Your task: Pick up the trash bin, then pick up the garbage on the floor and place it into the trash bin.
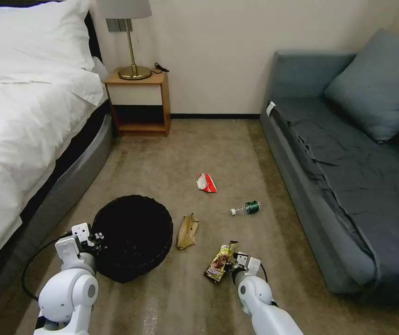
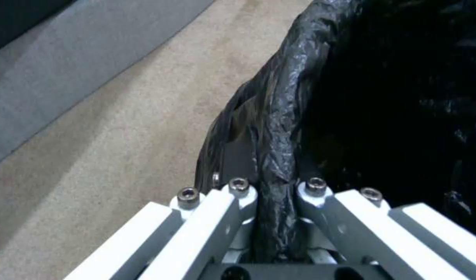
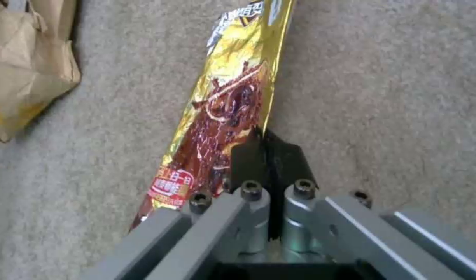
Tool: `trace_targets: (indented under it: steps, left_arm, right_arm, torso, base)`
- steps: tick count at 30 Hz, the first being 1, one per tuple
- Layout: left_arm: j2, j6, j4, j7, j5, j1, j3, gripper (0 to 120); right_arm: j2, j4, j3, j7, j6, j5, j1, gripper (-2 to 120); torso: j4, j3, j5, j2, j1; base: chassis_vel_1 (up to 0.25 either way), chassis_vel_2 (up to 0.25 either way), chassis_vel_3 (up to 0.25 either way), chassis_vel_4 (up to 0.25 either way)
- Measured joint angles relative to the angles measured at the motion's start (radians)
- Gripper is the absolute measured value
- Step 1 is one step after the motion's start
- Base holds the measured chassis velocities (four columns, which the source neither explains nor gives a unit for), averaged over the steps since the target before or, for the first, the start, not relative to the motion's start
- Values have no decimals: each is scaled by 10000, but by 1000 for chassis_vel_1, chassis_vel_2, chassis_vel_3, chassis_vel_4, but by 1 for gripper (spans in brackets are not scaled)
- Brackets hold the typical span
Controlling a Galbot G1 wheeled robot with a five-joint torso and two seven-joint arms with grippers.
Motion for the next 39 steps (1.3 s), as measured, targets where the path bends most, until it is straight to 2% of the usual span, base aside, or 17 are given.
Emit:
trace_targets:
  steps: [4, 8, 11, 12, 17, 18, 21, 25, 30, 31, 32, 36, 39]
  left_arm:
    - [0, 0, -61, -2, 1, 16, 1, 4]
    - [-5, -1, -82, -4, 1, 18, 29, 4]
    - [8, 0, -54, -7, 2, 17, 61, 4]
    - [8, 0, -54, -7, 2, 17, 61, 4]
    - [31, -5, 200, -9, 84, 11, 339, 4]
    - [31, -5, 200, -9, 84, 11, 339, 4]
    - [8, -24, 406, -5, 156, -16, 588, 4]
    - [-48, -46, 464, 17, 274, -12, 734, 4]
    - [-109, -50, 466, 28, 347, -7, 762, 4]
    - [-144, -52, 438, 31, 381, 8, 768, 4]
    - [-144, -52, 438, 31, 381, 8, 768, 4]
    - [-241, -51, 279, 39, 429, 52, 756, 4]
    - [-270, -52, 232, 40, 447, 73, 754, 4]
  right_arm:
    - [-94, 345, -15, 0, 38, 58, -115, 0]
    - [-463, 1338, -1, 2, 128, 334, -429, 0]
    - [-887, 2629, 94, -27, 310, 658, -729, 0]
    - [-887, 2629, 94, -27, 310, 658, -729, 0]
    - [-1480, 5889, -213, 83, 277, 1802, -914, 0]
    - [-1480, 5889, -213, 83, 277, 1802, -914, 0]
    - [-1738, 7502, -996, 499, 217, 2479, -583, 0]
    - [-1790, 8349, -2029, 852, 138, 2826, -230, 0]
    - [-1684, 8498, -2951, 1105, 36, 2845, -15, 0]
    - [-1537, 8230, -3626, 1242, 28, 2698, 117, 0]
    - [-1537, 8230, -3626, 1242, 28, 2698, 117, 0]
    - [-1222, 6819, -5154, 1688, 253, 1943, 262, 0]
    - [-1187, 6542, -5407, 1830, 325, 1728, 331, 0]
  torso:
    - [1, 0, 2, -1, 0]
    - [0, 0, 2, 0, 0]
    - [-1, 0, 2, 0, 0]
    - [-1, 0, 2, 0, 0]
    - [0, -1, 0, 0, 0]
    - [0, -1, 0, 0, 0]
    - [-1, -1, -2, 0, 0]
    - [0, -1, -1, 0, 0]
    - [0, -1, -1, 0, 0]
    - [1, -1, -2, 1, 0]
    - [1, -1, -2, 1, 0]
    - [1, -1, -1, 0, 0]
    - [1, -1, -1, 0, 0]
  base:
    - [0, 0, 0, 0]
    - [0, 0, 0, 0]
    - [0, 0, 0, 0]
    - [0, 0, 0, 0]
    - [0, 0, 0, 0]
    - [0, 0, 0, 0]
    - [0, 0, 0, 0]
    - [0, 0, 0, 0]
    - [0, 0, 0, 0]
    - [0, 0, 0, 0]
    - [0, 0, 0, 0]
    - [0, 0, 0, 0]
    - [0, 0, 0, 0]
